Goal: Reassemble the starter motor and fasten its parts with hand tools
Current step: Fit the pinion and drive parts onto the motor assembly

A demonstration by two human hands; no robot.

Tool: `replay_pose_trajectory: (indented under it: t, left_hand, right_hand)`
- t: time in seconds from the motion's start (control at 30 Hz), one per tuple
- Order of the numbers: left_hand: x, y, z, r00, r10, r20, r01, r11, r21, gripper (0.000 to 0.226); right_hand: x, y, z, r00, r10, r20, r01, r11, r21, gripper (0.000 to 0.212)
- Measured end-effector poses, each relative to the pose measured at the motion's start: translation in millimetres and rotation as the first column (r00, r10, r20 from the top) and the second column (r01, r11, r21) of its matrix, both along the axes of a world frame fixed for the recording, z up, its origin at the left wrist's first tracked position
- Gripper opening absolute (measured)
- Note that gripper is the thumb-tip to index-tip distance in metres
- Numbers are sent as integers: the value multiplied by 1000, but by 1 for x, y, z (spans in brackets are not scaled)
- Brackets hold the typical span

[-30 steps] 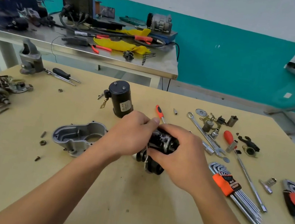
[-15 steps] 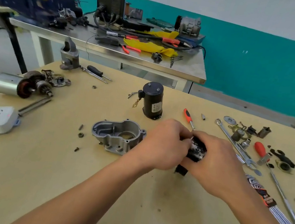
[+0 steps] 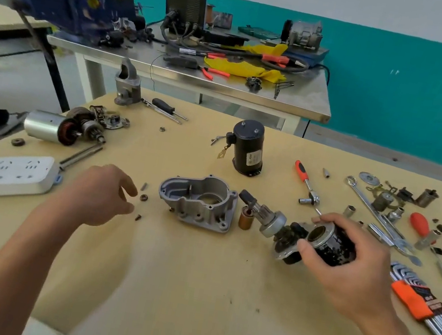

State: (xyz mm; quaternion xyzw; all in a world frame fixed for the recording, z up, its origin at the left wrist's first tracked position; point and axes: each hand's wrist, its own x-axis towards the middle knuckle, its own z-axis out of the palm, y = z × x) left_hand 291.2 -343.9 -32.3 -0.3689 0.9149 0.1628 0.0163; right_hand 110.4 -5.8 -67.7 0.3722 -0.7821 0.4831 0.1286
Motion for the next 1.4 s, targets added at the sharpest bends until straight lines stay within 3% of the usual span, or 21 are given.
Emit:
replay_pose_trajectory:
  t: [0.13, 0.33, 0.43, 0.47, 0.53, 0.6, 0.67, 0.73, 0.8, 0.93, 1.17, 1.4]
  left_hand:
    - [-9, 1, -10, 994, -96, 49, 97, 995, -14, 29]
    - [-20, 9, -14, 978, -182, 106, 193, 975, -112, 9]
    - [-17, 18, -7, 971, -191, 142, 212, 965, -154, 11]
    - [-17, 25, -1, 976, -204, 74, 214, 963, -162, 11]
    - [-17, 48, 17, 947, -241, -211, 224, 969, -102, 11]
    - [-25, 83, 36, 825, -240, -511, 327, 941, 86, 8]
    - [-42, 123, 45, 723, -199, -662, 491, 822, 290, 8]
    - [-63, 159, 42, 691, -168, -703, 558, 742, 371, 8]
    - [-84, 183, 28, 694, -180, -697, 554, 751, 358, 8]
    - [-102, 206, -2, 679, -217, -702, 528, 808, 262, 10]
    - [-98, 208, -23, 525, -339, -781, 529, 849, -13, 11]
    - [-95, 213, -31, 540, -227, -810, 492, 866, 85, 9]
  right_hand:
    - [-4, 5, -9, 1000, 14, 5, -14, 999, -50, 40]
    - [-3, 10, -22, 1000, 16, -16, -18, 992, -126, 39]
    - [-1, 9, -28, 998, 61, 20, -56, 981, -188, 40]
    - [-1, 10, -29, 997, 74, 33, -65, 974, -215, 41]
    - [0, 10, -29, 995, 89, 35, -78, 965, -251, 41]
    - [-1, 10, -28, 995, 92, 46, -77, 961, -264, 40]
    - [-1, 11, -29, 993, 102, 55, -84, 960, -267, 40]
    - [-1, 13, -31, 992, 111, 59, -93, 961, -259, 41]
    - [-2, 15, -33, 988, 134, 74, -112, 963, -245, 45]
    - [-3, 20, -35, 969, 207, 137, -171, 956, -237, 50]
    - [-4, 19, -35, 949, 241, 203, -200, 959, -201, 45]
    - [-5, 20, -36, 958, 231, 169, -196, 960, -200, 43]
